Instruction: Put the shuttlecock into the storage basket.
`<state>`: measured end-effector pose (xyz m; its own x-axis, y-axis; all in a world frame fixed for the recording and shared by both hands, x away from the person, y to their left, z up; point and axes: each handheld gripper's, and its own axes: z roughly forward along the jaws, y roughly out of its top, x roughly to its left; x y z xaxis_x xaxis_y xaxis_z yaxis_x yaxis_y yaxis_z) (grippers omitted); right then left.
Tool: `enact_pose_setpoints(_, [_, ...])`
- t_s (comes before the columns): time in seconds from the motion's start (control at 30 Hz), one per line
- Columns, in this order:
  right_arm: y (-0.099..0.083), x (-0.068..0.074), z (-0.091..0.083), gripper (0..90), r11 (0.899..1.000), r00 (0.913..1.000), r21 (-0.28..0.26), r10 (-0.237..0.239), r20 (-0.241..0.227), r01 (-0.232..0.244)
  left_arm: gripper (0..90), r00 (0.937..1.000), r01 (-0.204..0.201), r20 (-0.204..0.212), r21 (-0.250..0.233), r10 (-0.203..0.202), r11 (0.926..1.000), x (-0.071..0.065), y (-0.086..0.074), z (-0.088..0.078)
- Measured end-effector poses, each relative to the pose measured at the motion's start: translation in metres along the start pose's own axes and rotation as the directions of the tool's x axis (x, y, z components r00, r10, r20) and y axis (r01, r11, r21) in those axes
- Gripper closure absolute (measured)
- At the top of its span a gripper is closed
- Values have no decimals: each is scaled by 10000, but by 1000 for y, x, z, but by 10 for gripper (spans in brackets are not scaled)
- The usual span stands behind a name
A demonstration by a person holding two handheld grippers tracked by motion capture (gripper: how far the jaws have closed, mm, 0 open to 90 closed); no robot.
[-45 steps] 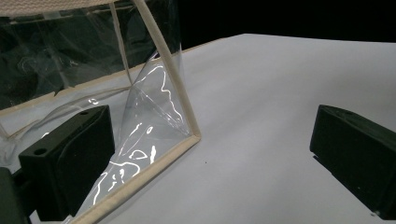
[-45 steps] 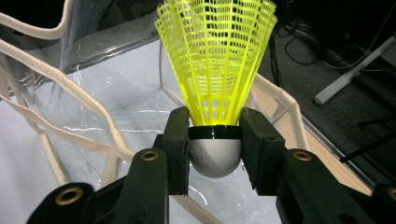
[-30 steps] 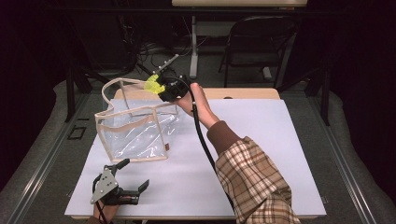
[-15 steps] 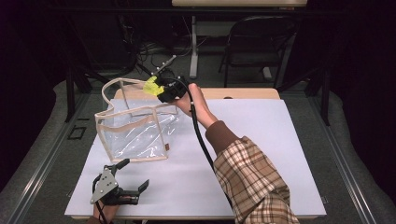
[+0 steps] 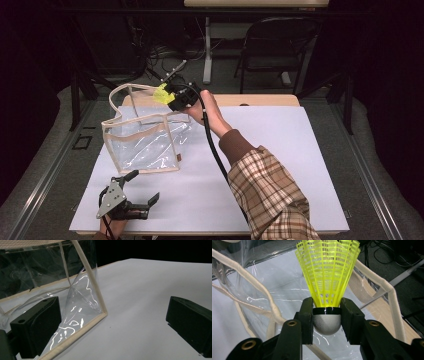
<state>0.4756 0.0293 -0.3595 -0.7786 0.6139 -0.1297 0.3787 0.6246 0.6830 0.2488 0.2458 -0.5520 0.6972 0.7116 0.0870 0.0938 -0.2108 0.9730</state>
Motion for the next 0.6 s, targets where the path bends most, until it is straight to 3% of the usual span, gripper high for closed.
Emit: enact_pose_setpoints(0.6, [2,3,4,651,9999,10000,136,-21,-28,21,0,10000,-4,28,-17,4,10000,0,0,0])
